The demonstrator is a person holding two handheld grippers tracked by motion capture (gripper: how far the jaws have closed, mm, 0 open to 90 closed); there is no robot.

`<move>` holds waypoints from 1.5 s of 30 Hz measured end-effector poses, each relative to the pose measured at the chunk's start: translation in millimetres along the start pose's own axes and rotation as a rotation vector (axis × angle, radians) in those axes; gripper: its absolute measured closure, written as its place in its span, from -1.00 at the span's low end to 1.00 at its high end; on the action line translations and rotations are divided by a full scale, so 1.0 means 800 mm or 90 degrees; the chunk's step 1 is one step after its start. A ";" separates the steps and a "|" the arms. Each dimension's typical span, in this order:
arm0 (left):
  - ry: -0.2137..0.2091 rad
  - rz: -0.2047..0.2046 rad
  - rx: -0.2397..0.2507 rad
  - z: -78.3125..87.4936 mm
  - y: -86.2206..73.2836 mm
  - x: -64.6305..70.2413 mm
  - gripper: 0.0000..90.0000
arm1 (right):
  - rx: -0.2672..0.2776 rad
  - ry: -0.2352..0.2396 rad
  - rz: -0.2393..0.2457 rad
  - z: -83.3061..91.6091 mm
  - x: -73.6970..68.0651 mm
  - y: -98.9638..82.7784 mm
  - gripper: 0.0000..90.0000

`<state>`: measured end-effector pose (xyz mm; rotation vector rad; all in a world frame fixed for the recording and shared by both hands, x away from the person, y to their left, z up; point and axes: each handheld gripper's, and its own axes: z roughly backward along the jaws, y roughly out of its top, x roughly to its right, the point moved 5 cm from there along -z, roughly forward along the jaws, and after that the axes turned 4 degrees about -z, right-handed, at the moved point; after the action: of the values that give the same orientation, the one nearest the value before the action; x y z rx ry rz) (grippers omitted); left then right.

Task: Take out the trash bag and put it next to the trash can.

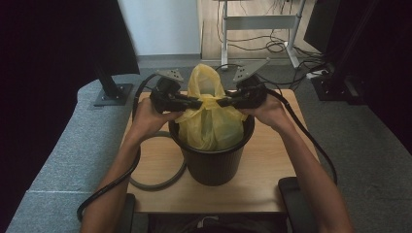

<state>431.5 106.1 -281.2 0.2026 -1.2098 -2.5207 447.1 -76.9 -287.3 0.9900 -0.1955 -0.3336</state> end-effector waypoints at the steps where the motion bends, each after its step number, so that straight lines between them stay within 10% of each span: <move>1: 0.004 -0.005 -0.006 -0.003 -0.001 0.002 0.84 | 0.002 0.006 0.000 -0.003 -0.002 0.001 0.92; 12: 0.015 -0.054 -0.067 -0.039 -0.009 0.011 0.08 | 0.008 0.071 0.013 -0.027 -0.016 0.002 0.93; 20: 0.027 -0.098 -0.088 -0.040 -0.014 0.015 0.85 | 0.004 0.094 0.002 -0.030 -0.017 0.001 0.76; 31: 0.020 -0.059 -0.082 -0.026 -0.025 0.004 0.95 | 0.011 -0.017 -0.013 0.007 0.000 0.003 -0.79; 45: 0.008 -0.089 -0.066 -0.025 0.011 0.016 0.94 | -0.081 0.069 0.048 -0.051 -0.029 0.001 -0.80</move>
<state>426.7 82.0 -286.4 0.2859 -1.0916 -2.6889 438.4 -36.3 -309.0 0.8703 -0.1119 -0.2210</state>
